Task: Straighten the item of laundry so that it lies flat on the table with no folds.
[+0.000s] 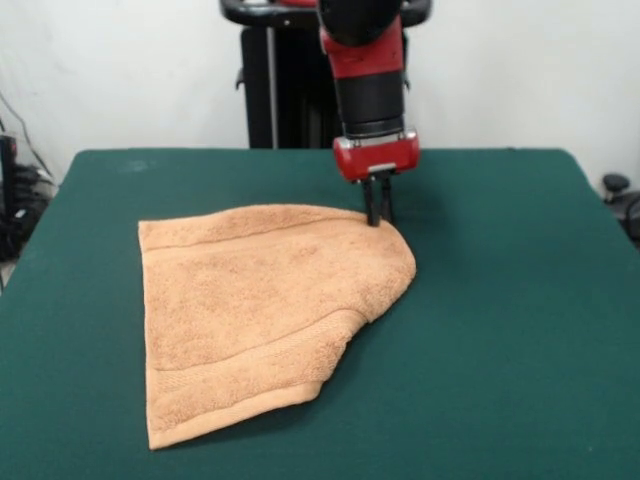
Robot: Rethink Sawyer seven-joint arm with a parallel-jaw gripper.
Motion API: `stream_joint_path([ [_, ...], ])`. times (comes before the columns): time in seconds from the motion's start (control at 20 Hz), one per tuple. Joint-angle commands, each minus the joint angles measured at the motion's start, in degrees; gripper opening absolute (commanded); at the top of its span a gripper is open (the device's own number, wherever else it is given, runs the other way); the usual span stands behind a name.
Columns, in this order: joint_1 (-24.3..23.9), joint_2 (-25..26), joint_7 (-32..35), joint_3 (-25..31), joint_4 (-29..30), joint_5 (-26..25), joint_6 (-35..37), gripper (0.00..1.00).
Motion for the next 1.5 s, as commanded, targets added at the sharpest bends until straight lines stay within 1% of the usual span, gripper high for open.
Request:
stream_joint_path([
  [0.05, -4.77, 1.58, 10.04, 16.26, 2.27, -3.23, 14.06, 0.0],
  [0.1, -4.75, 1.79, 7.43, 15.62, 2.13, -1.15, 13.82, 0.0],
  [0.15, -6.48, 1.24, 6.25, 17.2, 2.89, -0.67, 15.09, 1.0],
  [0.3, -8.09, 0.31, 6.86, 19.53, 3.63, -2.0, 17.88, 1.0],
  [0.35, -8.32, 0.52, 6.57, 19.79, 3.52, -1.89, 17.69, 1.0],
  [0.55, -8.1, 1.81, 2.89, 18.82, 2.35, 1.23, 17.11, 1.0],
  [0.7, -7.86, 3.03, 1.69, 18.2, 1.43, 2.62, 16.39, 1.0],
  [0.75, -7.94, 3.13, 1.62, 18.22, 1.4, 2.67, 16.29, 1.0],
  [0.85, -9.21, 1.76, 2.51, 19.72, 2.38, 1.32, 17.66, 1.0],
  [0.95, -11.72, -0.41, 3.72, 22.63, 4.0, -0.7, 20.13, 1.0],
  [1.05, -15.34, -2.68, 4.49, 26.66, 5.75, -3.3, 22.82, 1.0],
  [1.1, -17.99, -3.38, 4.28, 29.64, 6.77, -4.53, 24.76, 1.0],
  [1.15, -20.14, -4.31, 2.65, 31.85, 7.63, -4.48, 26.77, 1.0],
  [1.25, -25.3, -5.61, -3.0, 36.9, 9.32, -2.25, 31.62, 1.0],
  [1.3, -26.86, -5.84, -5.44, 38.26, 9.33, -0.61, 33.07, 1.0],
  [1.4, -27.17, -5.16, -7.57, 38.28, 8.07, 2.02, 33.78, 1.0],
  [1.45, -25.99, -4.47, -7.47, 37.0, 6.74, 2.94, 33.46, 1.0],
  [1.5, -26.33, -3.91, -8.13, 37.31, 5.95, 3.63, 34.14, 1.0],
])
